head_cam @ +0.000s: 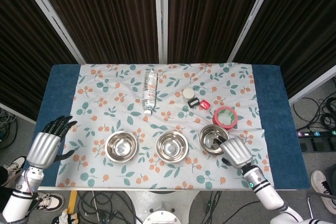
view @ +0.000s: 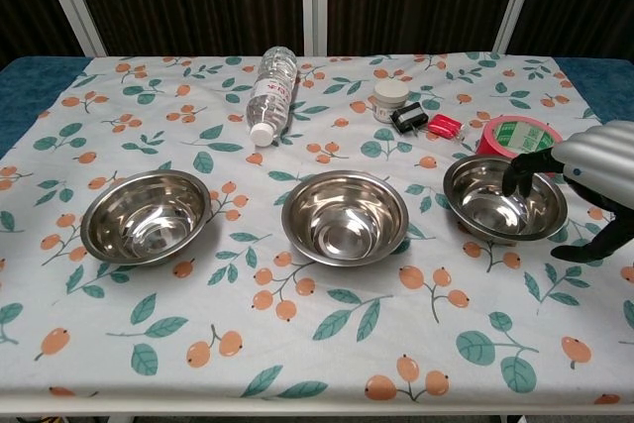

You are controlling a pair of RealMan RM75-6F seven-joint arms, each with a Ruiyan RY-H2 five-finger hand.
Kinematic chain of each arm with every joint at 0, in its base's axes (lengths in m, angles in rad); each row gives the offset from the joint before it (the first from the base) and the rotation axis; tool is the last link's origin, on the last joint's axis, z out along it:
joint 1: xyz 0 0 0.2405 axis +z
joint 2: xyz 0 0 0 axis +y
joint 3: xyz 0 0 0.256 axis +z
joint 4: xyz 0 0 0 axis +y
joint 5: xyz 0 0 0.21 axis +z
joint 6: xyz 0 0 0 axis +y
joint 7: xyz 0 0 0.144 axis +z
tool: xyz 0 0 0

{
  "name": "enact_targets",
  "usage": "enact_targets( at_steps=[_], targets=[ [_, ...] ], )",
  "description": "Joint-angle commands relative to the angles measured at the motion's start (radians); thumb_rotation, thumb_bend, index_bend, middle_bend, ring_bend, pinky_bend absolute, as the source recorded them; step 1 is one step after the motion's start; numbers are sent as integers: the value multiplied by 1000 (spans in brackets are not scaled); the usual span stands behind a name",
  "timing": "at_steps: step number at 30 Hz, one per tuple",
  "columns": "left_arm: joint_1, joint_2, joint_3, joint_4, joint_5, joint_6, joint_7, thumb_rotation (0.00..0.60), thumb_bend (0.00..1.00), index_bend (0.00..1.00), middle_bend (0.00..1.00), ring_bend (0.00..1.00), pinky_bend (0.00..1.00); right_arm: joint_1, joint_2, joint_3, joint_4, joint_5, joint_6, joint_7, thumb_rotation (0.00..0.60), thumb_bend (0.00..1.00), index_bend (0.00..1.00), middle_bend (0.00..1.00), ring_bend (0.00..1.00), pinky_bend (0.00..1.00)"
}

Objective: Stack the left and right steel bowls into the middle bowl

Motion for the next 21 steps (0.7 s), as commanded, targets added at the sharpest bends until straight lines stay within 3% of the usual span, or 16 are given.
enact_targets(
  at_steps=[1, 8, 21],
  targets=[
    [0, -2, -1, 9, -3, -2, -9, 600, 30, 222, 224, 133, 232, 19, -25, 5, 18, 30, -31, -22, 600, 113, 337, 361, 790, 778],
    [3, -9, -1, 33, -9, -2, -25, 600, 30, 223, 224, 133, 232, 60, -79, 20, 63, 90, -78, -67, 600, 139, 375, 386, 794, 783],
    [4, -10, -1, 56, -15, -8, -49, 600, 30, 223, 224, 134, 233, 90, -141, 16, 119, 146, -83, -123, 600, 385, 711, 626, 813, 798]
  ],
)
